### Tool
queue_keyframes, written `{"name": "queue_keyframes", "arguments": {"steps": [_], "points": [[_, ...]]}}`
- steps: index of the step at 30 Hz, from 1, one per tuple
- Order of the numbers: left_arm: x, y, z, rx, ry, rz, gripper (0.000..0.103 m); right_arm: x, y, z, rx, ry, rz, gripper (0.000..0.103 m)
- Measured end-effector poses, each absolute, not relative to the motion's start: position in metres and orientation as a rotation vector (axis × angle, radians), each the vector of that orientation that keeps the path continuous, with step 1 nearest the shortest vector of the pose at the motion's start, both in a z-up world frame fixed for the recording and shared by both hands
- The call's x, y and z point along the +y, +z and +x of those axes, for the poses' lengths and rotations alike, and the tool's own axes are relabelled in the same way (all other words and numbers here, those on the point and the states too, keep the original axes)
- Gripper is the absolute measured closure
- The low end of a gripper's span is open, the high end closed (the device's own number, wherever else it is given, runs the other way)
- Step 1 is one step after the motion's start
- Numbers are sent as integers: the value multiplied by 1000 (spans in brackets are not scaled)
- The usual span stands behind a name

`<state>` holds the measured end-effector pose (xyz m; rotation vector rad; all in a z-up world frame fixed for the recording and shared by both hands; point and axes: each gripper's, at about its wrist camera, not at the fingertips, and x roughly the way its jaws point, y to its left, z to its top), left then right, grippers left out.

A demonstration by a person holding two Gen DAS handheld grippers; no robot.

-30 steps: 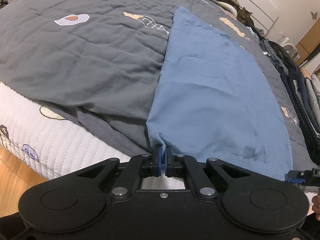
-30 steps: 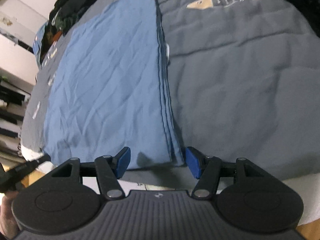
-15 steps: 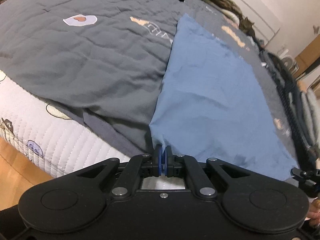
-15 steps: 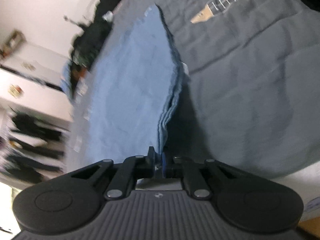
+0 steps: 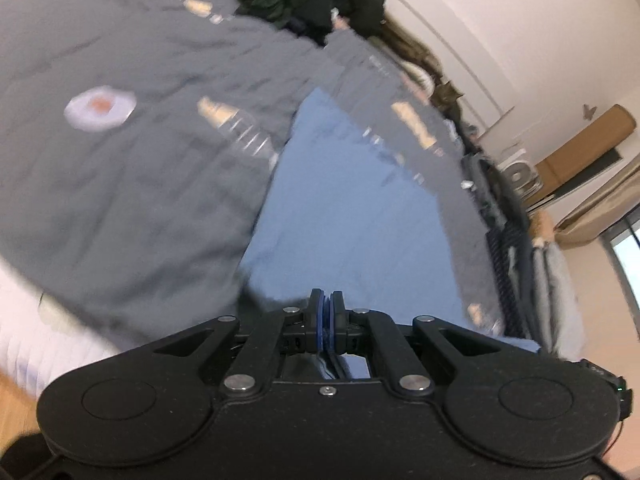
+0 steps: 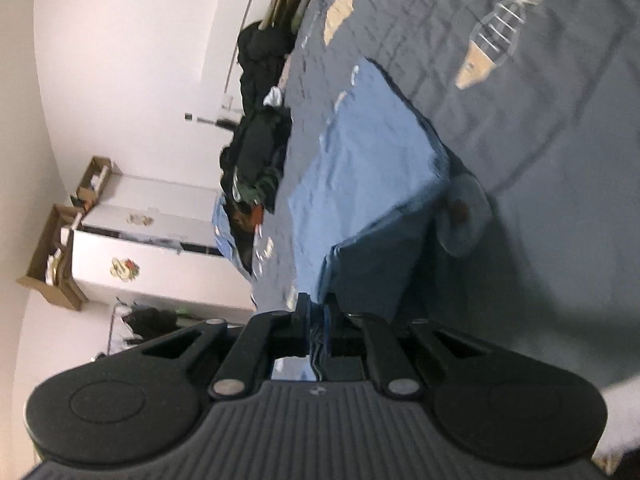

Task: Fold clothes

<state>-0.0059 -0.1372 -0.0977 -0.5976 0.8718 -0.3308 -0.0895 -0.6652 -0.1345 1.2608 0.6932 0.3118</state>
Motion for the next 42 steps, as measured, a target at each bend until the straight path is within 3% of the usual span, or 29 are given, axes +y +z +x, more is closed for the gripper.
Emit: {"name": "queue_keyframes", "arguments": {"steps": [8, 24, 25, 30, 31, 32, 34, 42], "points": [[-143, -76, 89, 834, -344, -566, 100, -681, -116, -5, 623, 290, 1274, 97], [-169, -103, 261, 824, -365, -466, 100, -693, -148, 144, 606, 139, 1289, 97], [-171, -106, 269, 818, -361, -449, 98, -694, -149, 151, 597, 123, 1282, 97], [-168, -119, 277, 806, -314, -397, 71, -694, -157, 177, 581, -30, 1173, 86], [-164, -117, 272, 793, -317, -379, 58, -693, -155, 177, 583, -45, 1135, 81], [-161, -116, 266, 780, -318, -348, 53, -691, -151, 176, 588, -49, 1092, 71], [-158, -115, 252, 760, -327, -284, 53, -684, -140, 167, 579, -36, 1014, 61], [-189, -140, 212, 760, -410, -12, 53, -647, -120, 105, 621, -68, 676, 56]]}}
